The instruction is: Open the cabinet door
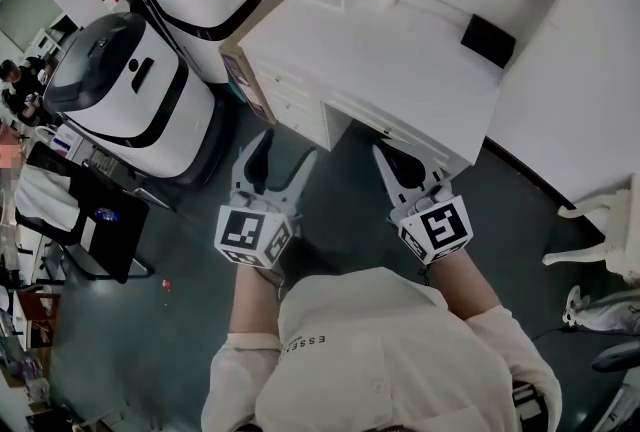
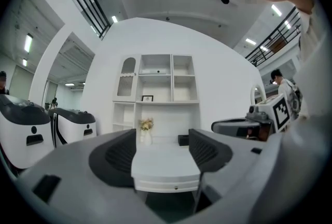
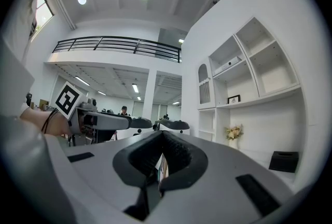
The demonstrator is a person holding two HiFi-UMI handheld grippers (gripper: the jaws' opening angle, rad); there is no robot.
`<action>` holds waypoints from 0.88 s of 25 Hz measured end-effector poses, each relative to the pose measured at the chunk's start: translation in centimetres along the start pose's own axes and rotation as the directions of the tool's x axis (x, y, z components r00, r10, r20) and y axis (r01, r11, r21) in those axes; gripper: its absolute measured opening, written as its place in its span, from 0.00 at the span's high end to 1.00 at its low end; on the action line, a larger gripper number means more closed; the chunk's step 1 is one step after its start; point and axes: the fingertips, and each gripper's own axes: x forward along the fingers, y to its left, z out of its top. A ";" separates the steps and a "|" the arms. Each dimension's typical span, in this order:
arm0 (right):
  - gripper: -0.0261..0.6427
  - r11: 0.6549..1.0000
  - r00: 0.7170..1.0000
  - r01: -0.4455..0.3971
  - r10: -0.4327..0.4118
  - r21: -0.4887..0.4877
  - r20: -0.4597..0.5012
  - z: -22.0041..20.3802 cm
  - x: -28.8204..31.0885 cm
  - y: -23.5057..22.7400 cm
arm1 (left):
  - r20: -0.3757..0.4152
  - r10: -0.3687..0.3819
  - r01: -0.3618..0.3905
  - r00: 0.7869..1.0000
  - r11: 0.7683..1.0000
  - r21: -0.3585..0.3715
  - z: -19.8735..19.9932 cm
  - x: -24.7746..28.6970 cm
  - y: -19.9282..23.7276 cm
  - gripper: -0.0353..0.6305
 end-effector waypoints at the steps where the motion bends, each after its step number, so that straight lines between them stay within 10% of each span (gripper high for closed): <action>1: 0.94 1.000 1.000 0.005 -0.005 -0.001 -0.003 0.0 1.3 0.0 | -0.001 -0.005 0.005 1.000 1.000 0.002 -0.1 0.5 1.2 0.50; 22: 0.94 0.965 0.964 0.260 -0.261 -0.017 -0.060 1.2 32.7 -1.7 | -0.058 -0.275 0.278 0.960 0.959 0.054 1.3 13.3 30.0 0.50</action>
